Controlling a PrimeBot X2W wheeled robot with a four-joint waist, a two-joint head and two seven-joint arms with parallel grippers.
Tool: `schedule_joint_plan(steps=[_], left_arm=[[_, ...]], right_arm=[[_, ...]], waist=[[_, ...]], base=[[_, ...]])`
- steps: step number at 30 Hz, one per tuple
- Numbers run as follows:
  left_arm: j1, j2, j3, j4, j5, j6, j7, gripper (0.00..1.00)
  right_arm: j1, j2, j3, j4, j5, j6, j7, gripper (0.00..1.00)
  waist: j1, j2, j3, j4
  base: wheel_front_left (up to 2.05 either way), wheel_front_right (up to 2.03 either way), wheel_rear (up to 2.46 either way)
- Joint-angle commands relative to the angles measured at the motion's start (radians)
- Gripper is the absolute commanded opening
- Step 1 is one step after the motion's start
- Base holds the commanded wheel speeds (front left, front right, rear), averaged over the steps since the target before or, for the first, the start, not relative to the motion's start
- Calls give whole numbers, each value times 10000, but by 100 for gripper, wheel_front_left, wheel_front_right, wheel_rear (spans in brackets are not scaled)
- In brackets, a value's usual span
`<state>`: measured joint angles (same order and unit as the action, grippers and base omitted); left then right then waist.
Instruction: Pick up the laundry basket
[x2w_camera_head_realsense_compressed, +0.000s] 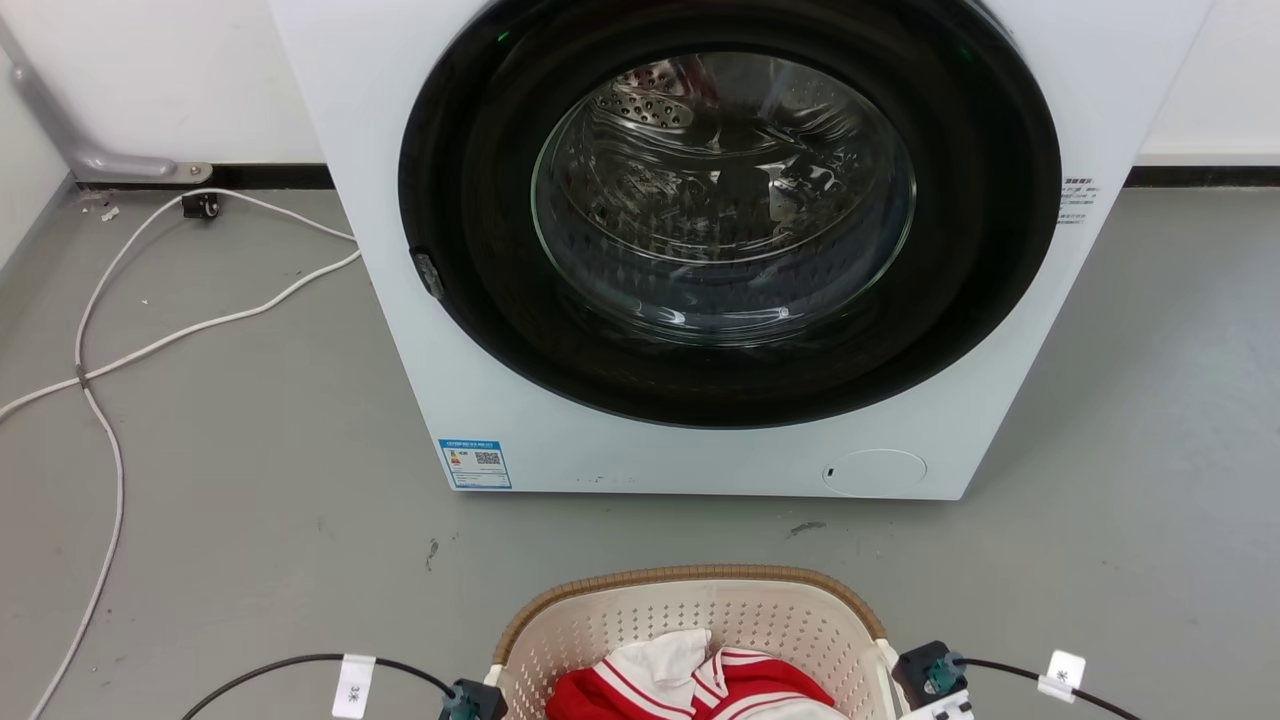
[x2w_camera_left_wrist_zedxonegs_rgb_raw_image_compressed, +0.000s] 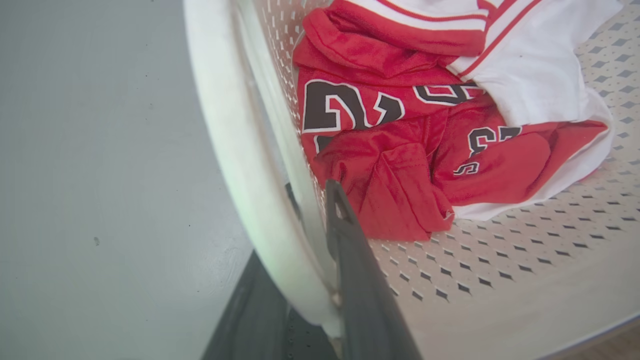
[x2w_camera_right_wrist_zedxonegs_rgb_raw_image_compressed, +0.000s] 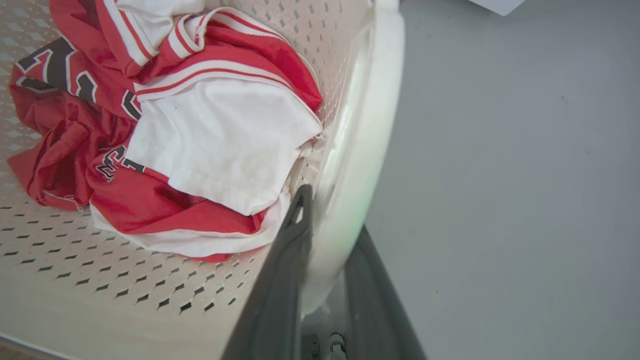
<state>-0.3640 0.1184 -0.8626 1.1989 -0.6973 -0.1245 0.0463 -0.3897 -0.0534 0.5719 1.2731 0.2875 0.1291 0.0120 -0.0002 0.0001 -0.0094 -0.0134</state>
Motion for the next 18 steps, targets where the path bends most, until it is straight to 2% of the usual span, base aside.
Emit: schedule_joint_plan(steps=[1, 18], left_arm=[[-290, -21, -132, -168, -93, -94, 70, 0], [-662, 280, -1054, -322, -1204, -93, 756, 0]], right_arm=[[-190, 55, 188, -21, 78, 28, 133, 0], [-558, -127, 1431, -188, 1318, 28, 1011, 0]], waist=[[2, -1, -29, 0], [2, -1, -199, 13]], base=[[0, 0, 0], [0, 0, 0]])
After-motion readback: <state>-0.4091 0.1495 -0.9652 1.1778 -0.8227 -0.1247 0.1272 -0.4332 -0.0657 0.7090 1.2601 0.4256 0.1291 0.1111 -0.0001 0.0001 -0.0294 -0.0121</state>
